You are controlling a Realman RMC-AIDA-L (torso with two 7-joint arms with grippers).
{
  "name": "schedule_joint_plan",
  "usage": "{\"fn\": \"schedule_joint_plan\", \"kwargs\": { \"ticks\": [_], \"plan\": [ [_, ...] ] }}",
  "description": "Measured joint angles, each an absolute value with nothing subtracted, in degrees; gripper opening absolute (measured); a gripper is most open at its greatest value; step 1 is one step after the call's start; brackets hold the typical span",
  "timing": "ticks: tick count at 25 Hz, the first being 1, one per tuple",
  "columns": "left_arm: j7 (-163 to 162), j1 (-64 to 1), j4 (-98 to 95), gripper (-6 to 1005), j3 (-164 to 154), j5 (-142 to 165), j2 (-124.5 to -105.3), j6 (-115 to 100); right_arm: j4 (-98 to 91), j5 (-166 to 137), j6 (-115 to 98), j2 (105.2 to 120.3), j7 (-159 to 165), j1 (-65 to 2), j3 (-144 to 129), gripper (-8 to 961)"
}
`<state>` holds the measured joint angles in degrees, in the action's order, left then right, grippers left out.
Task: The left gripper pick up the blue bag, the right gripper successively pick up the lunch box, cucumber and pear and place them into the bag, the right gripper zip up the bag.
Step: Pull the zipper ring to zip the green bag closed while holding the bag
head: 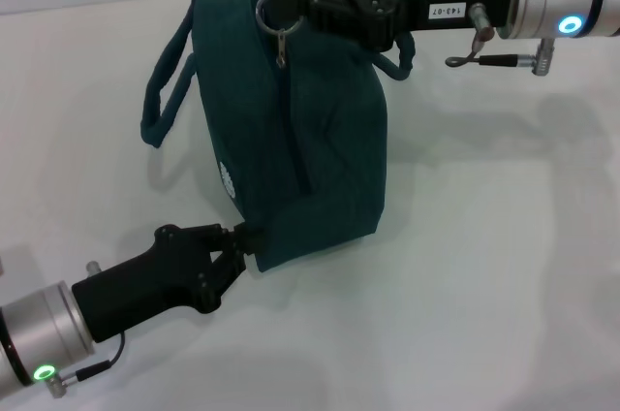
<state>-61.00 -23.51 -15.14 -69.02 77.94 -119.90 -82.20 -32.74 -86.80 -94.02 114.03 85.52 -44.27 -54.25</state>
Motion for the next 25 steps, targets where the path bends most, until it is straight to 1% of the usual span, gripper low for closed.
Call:
{"fn": "schedule_joint_plan", "kwargs": {
  "ticks": [14, 25],
  "plan": [
    [-61.0, -23.3, -15.7, 55, -72.0, 80.8, -119.47, -82.7, -32.8, -86.8, -91.1, 113.97, 85.3, -44.1, -54.2, 14],
    [-61.0, -23.4, -16.0, 117, -72.6, 81.8, -119.34, -82.8, -33.0, -86.9, -87.6, 113.97, 83.8, -42.7, -54.3, 13]
  ]
}}
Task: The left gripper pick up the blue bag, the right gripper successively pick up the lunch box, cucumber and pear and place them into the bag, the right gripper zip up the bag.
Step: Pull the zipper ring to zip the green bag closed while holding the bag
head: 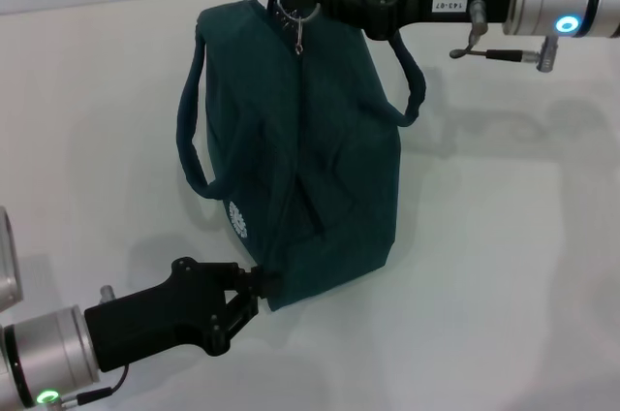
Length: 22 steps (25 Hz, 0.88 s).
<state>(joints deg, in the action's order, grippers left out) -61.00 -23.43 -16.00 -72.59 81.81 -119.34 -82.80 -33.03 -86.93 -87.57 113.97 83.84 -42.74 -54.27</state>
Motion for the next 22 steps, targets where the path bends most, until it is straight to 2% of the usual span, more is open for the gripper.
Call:
{"fn": "schedule_joint_plan", "kwargs": {
  "ticks": [13, 19, 21, 22],
  "plan": [
    [-65.8, -23.1, -17.4, 189, -72.0, 73.4, -119.12, -87.0, -32.9, -87.1, -90.3, 114.17, 83.6, -42.0, -54.8, 13],
    [-75.4, -21.1, -24.9, 223, -72.0, 73.6, -119.0, -87.9, -33.1, -87.2, -90.0, 114.35, 82.8, -41.5, -54.8, 13],
    [-78.3, -20.8, -27.0, 451, -72.0, 73.8, -119.02, -87.9, -33.3, -87.2, -90.2, 114.29, 82.7, -41.4, -54.8, 12],
    [-80.0, -20.6, -28.3, 470, -72.0, 74.0, -119.1, -87.9, -33.3, -87.2, -90.2, 114.29, 82.7, -41.4, -54.8, 12]
  ]
}}
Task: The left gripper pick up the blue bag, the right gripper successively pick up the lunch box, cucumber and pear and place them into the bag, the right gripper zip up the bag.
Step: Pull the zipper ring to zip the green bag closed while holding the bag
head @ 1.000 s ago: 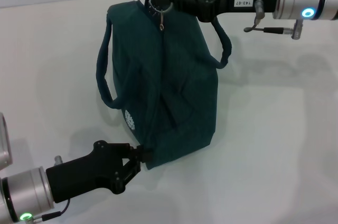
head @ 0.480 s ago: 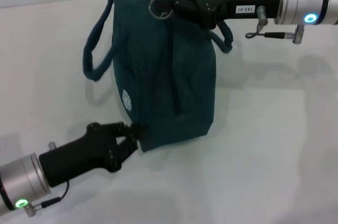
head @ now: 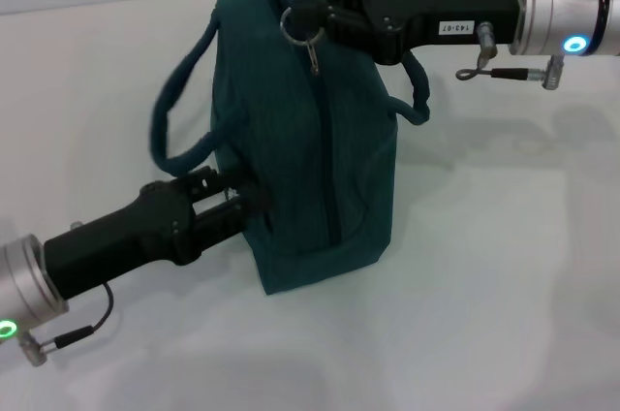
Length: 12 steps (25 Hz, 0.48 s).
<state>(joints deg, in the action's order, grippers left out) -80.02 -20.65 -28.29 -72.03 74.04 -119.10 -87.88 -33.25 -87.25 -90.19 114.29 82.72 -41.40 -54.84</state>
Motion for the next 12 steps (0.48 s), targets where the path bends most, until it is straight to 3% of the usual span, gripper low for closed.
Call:
{"fn": "schedule_joint_plan", "kwargs": {
  "ticks": [12],
  "plan": [
    [-88.6, -22.6, -31.2, 665, -72.4, 75.0, -119.8, -86.0, -32.8, -87.3, -90.5, 114.29, 81.2, -41.1, -54.8, 13]
  ]
}}
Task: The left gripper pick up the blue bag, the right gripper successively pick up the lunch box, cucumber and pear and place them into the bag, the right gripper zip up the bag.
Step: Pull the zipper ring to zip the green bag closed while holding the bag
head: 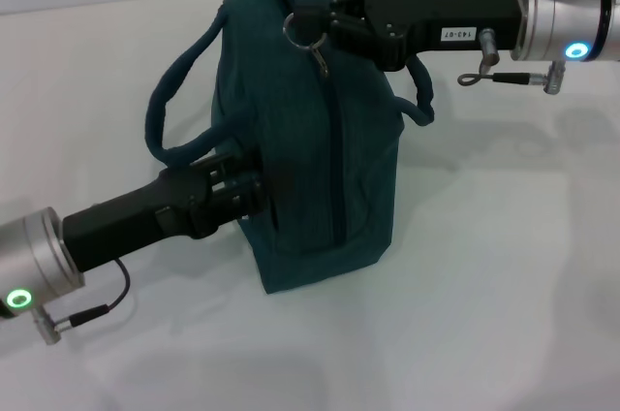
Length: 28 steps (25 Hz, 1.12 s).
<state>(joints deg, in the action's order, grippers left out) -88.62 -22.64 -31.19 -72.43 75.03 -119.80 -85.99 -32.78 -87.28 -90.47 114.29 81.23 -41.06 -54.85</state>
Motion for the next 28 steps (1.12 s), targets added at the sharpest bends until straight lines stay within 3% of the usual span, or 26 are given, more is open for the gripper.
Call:
{"fn": "schedule_joint_plan", "kwargs": {
  "ticks": [4, 15, 20, 28],
  "plan": [
    [-88.7, -22.8, -31.3, 685, -72.4, 74.9, -119.87, -84.1, -32.9, -87.3, -90.5, 114.37, 80.6, -40.8, -54.7, 13],
    [-83.6, -23.3, -31.1, 530, -72.0, 74.2, -119.79, -83.6, -33.3, -87.3, -90.3, 114.43, 80.5, -40.4, -54.4, 13],
    [-81.8, -23.3, -30.6, 321, -72.0, 74.2, -119.76, -83.6, -33.3, -87.0, -89.9, 114.43, 80.6, -40.6, -54.3, 14],
    [-77.8, -23.4, -28.6, 174, -72.3, 74.3, -119.63, -83.7, -33.3, -86.9, -89.2, 114.39, 80.6, -41.3, -54.3, 14]
  ]
}}
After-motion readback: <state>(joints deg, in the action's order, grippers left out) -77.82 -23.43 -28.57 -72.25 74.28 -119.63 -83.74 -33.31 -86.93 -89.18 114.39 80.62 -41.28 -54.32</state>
